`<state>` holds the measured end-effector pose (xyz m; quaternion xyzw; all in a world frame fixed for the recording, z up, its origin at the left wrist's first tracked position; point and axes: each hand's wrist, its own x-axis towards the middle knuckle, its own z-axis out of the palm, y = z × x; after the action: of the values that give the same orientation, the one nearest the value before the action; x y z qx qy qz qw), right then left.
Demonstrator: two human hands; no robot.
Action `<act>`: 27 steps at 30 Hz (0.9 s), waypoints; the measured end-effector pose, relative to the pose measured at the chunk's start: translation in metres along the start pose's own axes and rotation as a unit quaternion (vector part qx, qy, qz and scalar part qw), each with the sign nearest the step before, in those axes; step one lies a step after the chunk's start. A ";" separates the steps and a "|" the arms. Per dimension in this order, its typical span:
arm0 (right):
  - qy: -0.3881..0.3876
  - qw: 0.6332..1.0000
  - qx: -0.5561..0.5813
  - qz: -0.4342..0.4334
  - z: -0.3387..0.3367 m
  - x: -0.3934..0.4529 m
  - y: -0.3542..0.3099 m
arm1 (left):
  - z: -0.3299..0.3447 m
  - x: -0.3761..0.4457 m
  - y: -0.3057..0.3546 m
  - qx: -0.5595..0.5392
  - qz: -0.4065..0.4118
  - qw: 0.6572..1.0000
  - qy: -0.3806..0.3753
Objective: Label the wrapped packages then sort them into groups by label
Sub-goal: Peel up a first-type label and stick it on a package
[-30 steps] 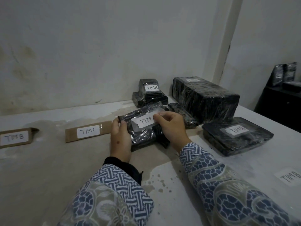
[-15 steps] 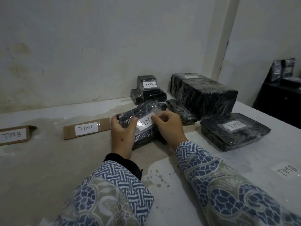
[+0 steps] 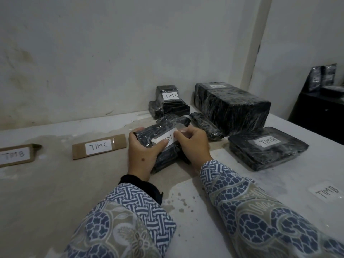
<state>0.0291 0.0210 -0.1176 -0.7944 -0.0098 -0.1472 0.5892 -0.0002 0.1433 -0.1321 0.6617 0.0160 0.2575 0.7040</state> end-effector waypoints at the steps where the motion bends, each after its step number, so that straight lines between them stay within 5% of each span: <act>1: 0.002 1.000 -0.003 -0.001 0.000 0.000 0.000 | -0.001 0.000 -0.001 0.006 0.005 1.000 -0.003; 11: 0.024 0.992 -0.117 -0.029 -0.006 -0.005 -0.006 | -0.002 0.000 0.000 0.015 0.021 0.999 -0.018; 19: 0.035 0.995 0.079 0.040 -0.024 -0.002 -0.007 | -0.001 -0.002 0.006 -0.025 0.002 0.999 -0.030; 23: -0.008 0.994 -0.101 -0.033 -0.016 -0.011 -0.011 | -0.003 -0.003 0.010 -0.046 -0.010 0.999 -0.013; 27: 0.020 0.993 -0.114 -0.033 -0.016 -0.010 -0.013 | -0.006 -0.002 0.009 -0.048 -0.019 0.999 -0.003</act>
<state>0.0137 0.0115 -0.1037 -0.8525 -0.0075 -0.1827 0.4898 -0.0075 0.1480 -0.1253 0.6272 0.0140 0.2420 0.7402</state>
